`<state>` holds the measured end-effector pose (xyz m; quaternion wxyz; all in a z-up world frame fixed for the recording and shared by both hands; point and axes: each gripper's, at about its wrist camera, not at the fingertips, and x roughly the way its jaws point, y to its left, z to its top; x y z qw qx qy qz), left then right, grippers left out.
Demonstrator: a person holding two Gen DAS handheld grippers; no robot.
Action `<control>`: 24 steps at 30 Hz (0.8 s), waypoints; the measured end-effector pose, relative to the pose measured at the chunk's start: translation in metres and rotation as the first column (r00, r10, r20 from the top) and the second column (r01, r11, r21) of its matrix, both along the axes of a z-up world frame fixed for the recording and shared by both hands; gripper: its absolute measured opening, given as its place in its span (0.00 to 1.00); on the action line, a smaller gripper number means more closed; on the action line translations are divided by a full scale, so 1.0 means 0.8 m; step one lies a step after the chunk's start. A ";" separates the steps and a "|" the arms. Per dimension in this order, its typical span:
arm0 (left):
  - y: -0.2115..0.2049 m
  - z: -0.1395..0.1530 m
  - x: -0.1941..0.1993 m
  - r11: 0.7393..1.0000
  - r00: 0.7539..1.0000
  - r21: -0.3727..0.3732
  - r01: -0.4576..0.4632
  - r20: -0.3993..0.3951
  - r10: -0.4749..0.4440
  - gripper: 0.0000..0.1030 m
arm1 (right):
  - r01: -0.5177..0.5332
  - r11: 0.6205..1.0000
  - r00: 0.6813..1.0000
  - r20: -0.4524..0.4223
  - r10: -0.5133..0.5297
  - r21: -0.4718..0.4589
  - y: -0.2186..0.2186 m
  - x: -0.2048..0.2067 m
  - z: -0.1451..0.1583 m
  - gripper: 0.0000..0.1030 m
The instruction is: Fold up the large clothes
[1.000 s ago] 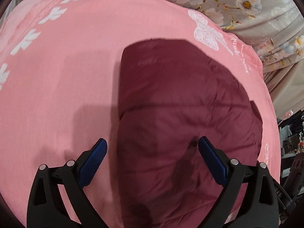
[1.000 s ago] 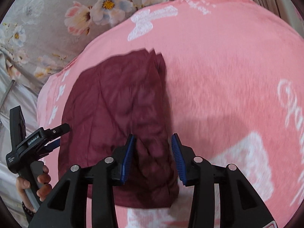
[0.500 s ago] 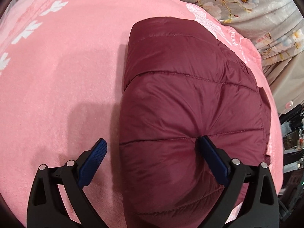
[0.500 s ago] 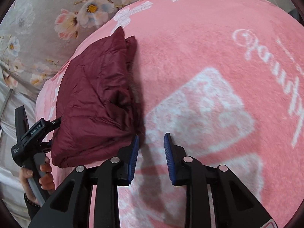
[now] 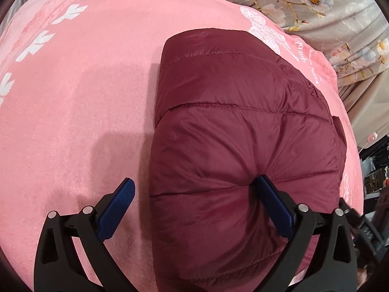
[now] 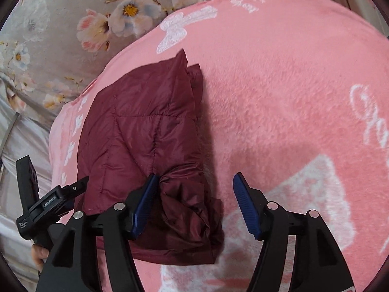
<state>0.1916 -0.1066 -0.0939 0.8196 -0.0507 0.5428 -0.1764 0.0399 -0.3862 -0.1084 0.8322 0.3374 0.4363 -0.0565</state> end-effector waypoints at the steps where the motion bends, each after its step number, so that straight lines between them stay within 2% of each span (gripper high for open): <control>1: 0.000 -0.002 0.002 1.000 1.000 -0.005 -0.004 -0.002 0.004 0.96 | 0.000 1.000 1.000 0.002 0.000 0.014 -0.001 0.001 -0.003 0.62; 7: 0.000 -0.011 0.014 0.998 0.999 -0.061 -0.016 -0.039 0.014 0.96 | -0.015 0.999 1.000 0.027 0.014 0.047 0.003 0.000 -0.010 0.63; 13: -0.010 -0.010 0.016 0.999 1.000 -0.050 0.001 -0.020 -0.002 0.96 | -0.025 0.997 0.999 0.038 0.022 0.073 0.003 0.011 -0.009 0.64; 18: -0.012 -0.011 0.015 0.999 1.000 -0.038 0.015 -0.009 -0.015 0.96 | -0.015 0.986 0.998 0.064 0.004 0.167 -0.009 0.006 -0.007 0.63; 22: -0.014 -0.013 0.016 0.999 1.000 -0.037 0.023 0.000 -0.023 0.96 | -0.006 0.982 0.992 0.127 -0.018 0.189 -0.012 -0.003 0.009 0.64; 24: -0.015 -0.014 0.015 0.999 1.000 -0.034 0.024 0.006 -0.024 0.96 | -0.025 0.984 0.991 0.136 0.001 0.179 -0.009 0.002 0.013 0.70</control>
